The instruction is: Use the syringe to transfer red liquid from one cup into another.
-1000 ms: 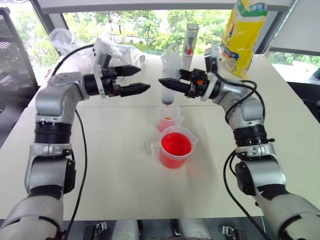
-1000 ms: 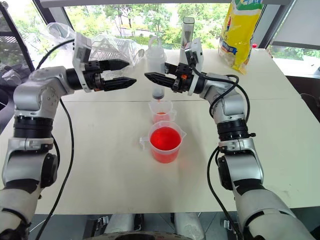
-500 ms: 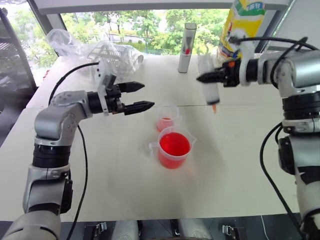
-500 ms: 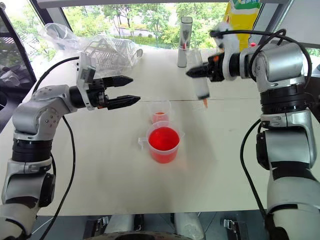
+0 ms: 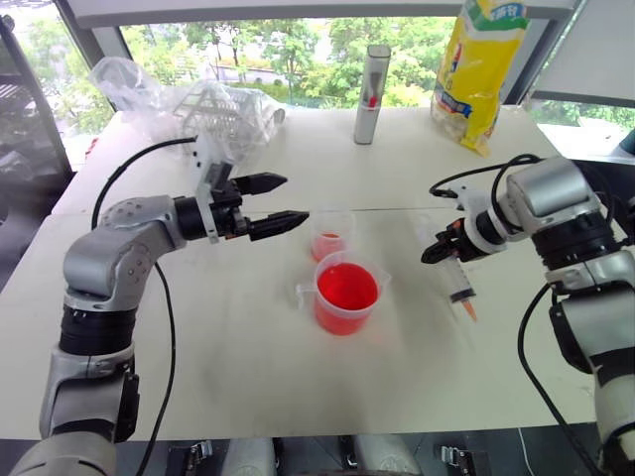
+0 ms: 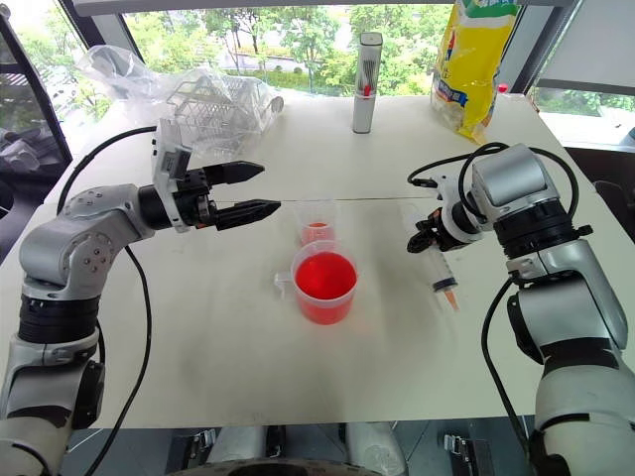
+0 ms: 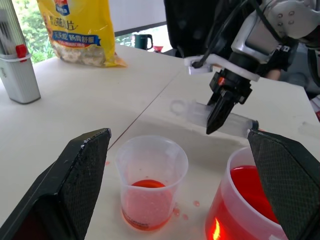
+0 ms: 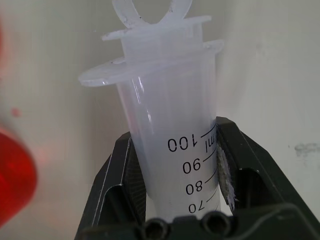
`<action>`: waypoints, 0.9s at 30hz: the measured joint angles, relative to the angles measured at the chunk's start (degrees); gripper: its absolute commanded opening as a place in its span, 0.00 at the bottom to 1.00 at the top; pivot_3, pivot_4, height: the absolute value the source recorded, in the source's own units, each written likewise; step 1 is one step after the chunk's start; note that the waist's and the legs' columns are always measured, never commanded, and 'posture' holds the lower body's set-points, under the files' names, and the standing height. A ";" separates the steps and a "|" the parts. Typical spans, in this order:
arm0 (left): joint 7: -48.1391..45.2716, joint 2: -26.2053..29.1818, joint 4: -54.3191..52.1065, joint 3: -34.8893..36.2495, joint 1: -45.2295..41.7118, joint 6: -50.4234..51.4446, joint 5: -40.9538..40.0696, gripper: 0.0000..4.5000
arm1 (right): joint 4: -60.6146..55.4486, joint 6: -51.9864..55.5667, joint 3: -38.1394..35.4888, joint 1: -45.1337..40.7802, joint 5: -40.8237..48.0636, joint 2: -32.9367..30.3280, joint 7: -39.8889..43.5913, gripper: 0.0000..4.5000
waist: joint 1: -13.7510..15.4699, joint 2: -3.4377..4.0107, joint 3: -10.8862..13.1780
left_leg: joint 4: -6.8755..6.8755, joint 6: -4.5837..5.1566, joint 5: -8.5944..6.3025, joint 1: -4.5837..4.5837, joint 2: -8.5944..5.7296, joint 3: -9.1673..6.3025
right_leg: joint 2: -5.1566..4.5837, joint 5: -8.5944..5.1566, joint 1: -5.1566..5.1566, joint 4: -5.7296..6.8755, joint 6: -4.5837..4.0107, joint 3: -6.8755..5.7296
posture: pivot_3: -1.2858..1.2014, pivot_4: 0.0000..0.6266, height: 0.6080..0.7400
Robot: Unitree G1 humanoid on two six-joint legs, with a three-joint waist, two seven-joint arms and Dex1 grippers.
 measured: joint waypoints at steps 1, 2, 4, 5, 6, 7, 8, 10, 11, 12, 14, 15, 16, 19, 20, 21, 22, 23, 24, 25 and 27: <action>0.23 0.05 -0.12 0.00 0.10 0.01 -0.02 0.99 | 0.57 0.00 -0.27 -0.01 0.04 0.57 -0.92 0.33 | 0.01 0.00 0.00 | -0.01 0.00 0.00 0.00 0.01 -0.01 | 0.01 0.00 0.00 0.00 0.00 0.00 | 0.52 0.24 1.00; 0.41 0.14 -0.27 0.00 0.21 0.03 -0.04 0.99 | 1.27 0.00 -0.88 -0.01 0.01 1.27 -1.92 0.33 | 0.02 0.00 0.00 | -0.01 0.00 0.00 0.00 0.00 -0.02 | 0.02 0.00 0.00 0.00 0.00 0.00 | 0.52 0.24 1.00; 0.75 0.51 -0.70 -0.02 0.60 0.03 -0.07 0.99 | 3.47 0.00 -2.95 -0.21 -0.08 3.47 -4.37 0.33 | 0.01 0.00 0.00 | -0.02 0.00 0.00 0.01 0.01 -0.01 | 0.02 0.00 0.00 0.01 0.00 0.00 | 0.52 0.24 1.00; 0.88 0.78 -0.98 -0.04 0.94 0.04 -0.07 0.99 | 4.71 0.00 -4.09 -0.30 -0.10 4.65 -5.65 0.33 | 0.00 0.00 0.00 | -0.03 0.00 0.00 0.01 0.01 -0.01 | 0.02 0.00 0.00 0.00 0.00 0.00 | 0.52 0.24 1.00; 0.96 0.92 -1.08 -0.05 1.26 0.04 -0.07 0.99 | 5.50 0.01 -4.58 -0.32 -0.08 5.46 -6.55 0.33 | 0.09 0.00 0.00 | -0.03 -0.01 0.00 0.01 0.00 0.00 | 0.00 0.00 0.00 0.00 0.00 0.00 | 0.52 0.24 1.00; 1.03 1.21 -1.17 -0.09 1.53 0.04 -0.04 0.99 | 6.00 0.00 -5.11 -0.33 -0.05 6.08 -7.41 0.33 | 0.12 0.00 0.00 | -0.04 -0.01 0.00 0.00 0.00 -0.01 | 0.00 0.00 0.00 0.00 0.00 0.00 | 0.52 0.24 1.00; 1.06 1.50 -1.25 -0.14 1.77 0.03 0.01 0.99 | 6.29 0.00 -5.38 -0.36 0.01 6.57 -8.13 0.33 | 0.14 0.00 0.00 | -0.04 -0.01 0.01 0.00 0.00 0.00 | -0.01 0.00 0.00 0.00 0.00 0.00 | 0.52 0.24 1.00; 0.75 2.90 -2.28 -0.45 2.50 -0.08 0.14 0.99 | 6.45 0.01 -6.29 -0.41 0.30 7.25 -9.61 0.33 | 0.14 -0.02 -0.01 | -0.04 -0.01 0.00 -0.01 0.00 0.00 | -0.03 0.00 0.01 -0.02 0.00 0.00 | 0.52 0.24 1.00; 0.61 3.44 -2.69 -0.52 2.91 -0.17 0.18 0.99 | 6.46 0.01 -6.46 -0.41 0.39 7.62 -10.24 0.33 | 0.11 -0.02 -0.01 | -0.04 -0.01 0.00 -0.01 0.00 0.00 | -0.03 0.00 0.01 -0.02 0.00 0.00 | 0.52 0.24 1.00; 0.47 3.78 -3.00 -0.57 3.36 -0.25 0.18 1.00 | 6.42 0.01 -6.61 -0.41 0.43 7.90 -10.81 0.45 | 0.06 -0.03 -0.02 | -0.04 -0.01 0.00 0.01 0.00 0.01 | -0.03 0.00 0.02 -0.03 0.00 0.00 | 0.52 0.24 1.00; -0.01 4.18 -3.31 -0.74 4.07 -0.28 0.15 1.00 | 6.27 0.01 -6.87 -0.41 0.83 7.99 -11.46 0.64 | 0.06 -0.04 -0.02 | -0.04 -0.01 0.00 0.01 0.00 0.00 | -0.02 0.00 0.02 -0.02 0.00 -0.01 | 0.52 0.24 1.00; -0.27 4.60 -3.46 -0.86 4.31 -0.31 0.18 1.00 | 6.12 0.02 -7.11 -0.41 1.20 8.10 -11.48 0.75 | 0.05 -0.04 -0.02 | -0.04 -0.01 0.00 0.02 0.00 0.00 | -0.01 0.00 0.03 -0.02 0.00 -0.01 | 0.52 0.24 1.00; -0.56 5.02 -3.91 -0.97 4.55 -0.35 0.19 1.00 | 5.86 0.02 -7.36 -0.41 1.61 8.15 -11.57 0.85 | 0.06 -0.04 -0.02 | -0.04 -0.01 0.00 0.02 0.00 0.00 | -0.01 0.00 0.03 -0.02 0.00 -0.01 | 0.52 0.24 1.00; -0.98 5.87 -5.50 -1.25 4.95 -0.38 0.12 1.00 | 4.97 0.01 -7.42 -0.37 2.81 8.06 -12.07 0.99 | 0.11 -0.04 -0.03 | -0.04 -0.01 0.00 0.02 -0.01 0.00 | -0.03 0.00 0.05 -0.03 0.00 -0.01 | 0.52 0.24 1.00; -1.00 5.89 -5.77 -1.25 5.16 -0.37 0.04 1.00 | 4.66 0.01 -7.41 -0.25 3.20 7.85 -12.37 0.99 | 0.12 -0.04 -0.03 | -0.04 -0.01 0.00 0.02 -0.01 0.00 | -0.03 0.00 0.05 -0.03 0.00 -0.01 | 0.52 0.24 1.00; -0.96 5.88 -5.98 -1.25 5.37 -0.27 -0.02 1.00 | 4.29 0.01 -7.40 -0.04 3.70 7.53 -12.54 0.99 | 0.15 -0.04 -0.02 | -0.04 -0.01 0.00 0.01 -0.01 -0.01 | -0.03 0.00 0.04 -0.04 0.00 -0.01 | 0.52 0.24 1.00; -0.94 5.91 -6.13 -1.24 5.56 -0.14 -0.05 1.00 | 3.77 0.01 -7.38 0.12 4.42 7.00 -12.60 0.99 | 0.19 -0.03 -0.02 | -0.05 -0.01 0.00 0.00 -0.01 -0.01 | -0.03 0.00 0.03 -0.04 0.01 -0.02 | 0.52 0.24 1.00; -0.92 5.92 -6.19 -1.24 5.59 -0.09 -0.07 1.00 | 2.41 0.01 -7.26 0.35 5.47 6.11 -12.53 0.99 | 0.23 -0.02 -0.01 | -0.07 -0.01 0.00 -0.03 -0.01 -0.01 | -0.03 0.00 0.01 -0.06 0.01 -0.02 | 0.52 0.24 1.00; -0.90 5.95 -6.23 -1.23 5.60 -0.07 -0.08 1.00 | 1.00 0.01 -7.08 0.38 6.56 5.05 -12.37 0.99 | 0.21 -0.02 -0.01 | -0.09 -0.01 0.00 -0.03 -0.02 -0.01 | -0.03 0.00 0.00 -0.08 0.01 -0.02 | 0.52 0.24 1.00; -0.90 6.04 -6.28 -1.22 5.60 -0.05 -0.09 1.00 | -0.58 0.01 -7.02 0.36 7.71 3.76 -12.08 0.99 | 0.19 -0.02 -0.01 | -0.15 -0.01 0.00 -0.02 -0.01 -0.01 | -0.03 0.00 0.01 -0.11 0.01 -0.02 | 0.52 0.24 1.00; -0.93 6.48 -6.45 -1.19 5.64 -0.03 -0.10 1.00 | -4.15 0.00 -6.85 0.34 9.88 0.95 -11.42 0.99 | 0.19 -0.02 -0.01 | -0.27 -0.01 0.00 -0.01 -0.02 -0.01 | -0.03 0.00 0.00 -0.21 0.01 -0.02 | 0.52 0.24 1.00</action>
